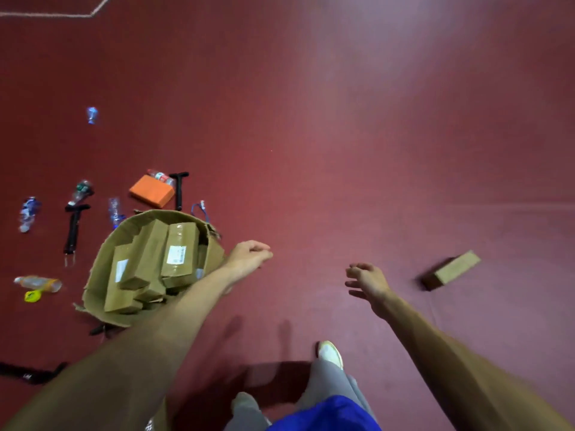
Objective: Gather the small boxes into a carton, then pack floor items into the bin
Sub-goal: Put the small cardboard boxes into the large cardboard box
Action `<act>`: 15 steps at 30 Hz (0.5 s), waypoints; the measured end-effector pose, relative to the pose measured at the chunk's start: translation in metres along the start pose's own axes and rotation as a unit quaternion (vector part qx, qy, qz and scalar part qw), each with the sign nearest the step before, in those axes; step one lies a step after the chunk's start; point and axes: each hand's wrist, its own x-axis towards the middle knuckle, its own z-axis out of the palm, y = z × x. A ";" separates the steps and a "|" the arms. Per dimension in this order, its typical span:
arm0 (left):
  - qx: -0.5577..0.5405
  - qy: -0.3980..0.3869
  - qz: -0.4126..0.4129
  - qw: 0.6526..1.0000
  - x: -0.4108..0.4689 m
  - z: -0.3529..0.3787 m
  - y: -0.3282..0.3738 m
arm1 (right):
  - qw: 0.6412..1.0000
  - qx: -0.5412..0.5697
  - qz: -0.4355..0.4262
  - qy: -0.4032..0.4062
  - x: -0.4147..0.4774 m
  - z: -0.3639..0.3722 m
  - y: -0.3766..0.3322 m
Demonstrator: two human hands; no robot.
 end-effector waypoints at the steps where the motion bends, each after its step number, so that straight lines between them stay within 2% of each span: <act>1: 0.010 -0.013 0.010 1.000 0.000 0.020 0.013 | 1.000 0.007 0.008 0.017 0.000 -0.028 0.007; 8: 0.065 -0.095 0.052 0.992 0.030 0.189 0.112 | 0.994 0.051 0.024 0.097 0.044 -0.223 0.035; 15: 0.130 -0.143 0.044 0.980 0.070 0.378 0.203 | 0.984 0.093 0.070 0.133 0.109 -0.400 0.047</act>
